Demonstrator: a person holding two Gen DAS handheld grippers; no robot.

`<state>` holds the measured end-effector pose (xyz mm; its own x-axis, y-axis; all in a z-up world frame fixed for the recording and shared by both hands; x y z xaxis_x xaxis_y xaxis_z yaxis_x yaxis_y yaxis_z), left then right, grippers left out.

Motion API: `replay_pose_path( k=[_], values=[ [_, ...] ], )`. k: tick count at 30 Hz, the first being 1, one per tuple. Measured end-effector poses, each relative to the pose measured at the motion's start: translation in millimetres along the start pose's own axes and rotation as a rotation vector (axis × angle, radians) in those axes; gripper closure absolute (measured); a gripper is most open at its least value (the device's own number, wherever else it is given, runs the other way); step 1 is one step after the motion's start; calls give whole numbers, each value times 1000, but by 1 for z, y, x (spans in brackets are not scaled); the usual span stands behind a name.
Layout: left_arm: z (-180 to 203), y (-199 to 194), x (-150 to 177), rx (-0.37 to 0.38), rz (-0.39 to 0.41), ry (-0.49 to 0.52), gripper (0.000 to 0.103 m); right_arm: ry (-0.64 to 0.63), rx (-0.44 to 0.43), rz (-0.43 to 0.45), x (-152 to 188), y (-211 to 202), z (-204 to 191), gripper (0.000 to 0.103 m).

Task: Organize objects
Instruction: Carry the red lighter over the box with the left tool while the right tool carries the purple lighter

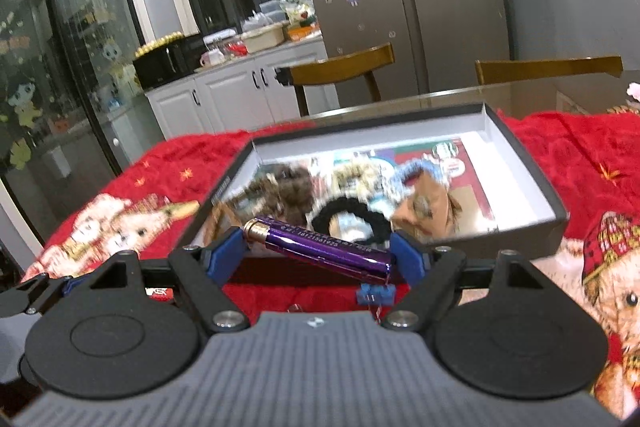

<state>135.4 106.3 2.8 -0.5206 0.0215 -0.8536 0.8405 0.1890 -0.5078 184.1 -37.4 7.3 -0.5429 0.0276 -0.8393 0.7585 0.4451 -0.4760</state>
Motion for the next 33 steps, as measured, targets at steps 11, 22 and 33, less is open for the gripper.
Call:
replay_pose_path(
  k=[11,22,33],
  values=[
    [-8,-8,-85,34,92,-59,17,10,-40,28,-72,13,1,23],
    [8,94,-141,124,9,-144,17,110,-5,-44,-100,91,35,23],
    [20,173,-122,139,-123,-158,17,21,47,-107,-81,144,57,23]
  ],
)
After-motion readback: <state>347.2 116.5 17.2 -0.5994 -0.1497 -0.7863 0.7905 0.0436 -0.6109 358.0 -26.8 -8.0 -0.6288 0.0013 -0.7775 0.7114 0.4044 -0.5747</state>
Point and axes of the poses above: each gripper's, at about its wrist camera, not at the fingertips, and y roughly the way its jaws point, z to its right, x to its underside, the point moved 8 cm from there along y, roughly the way its jaws point
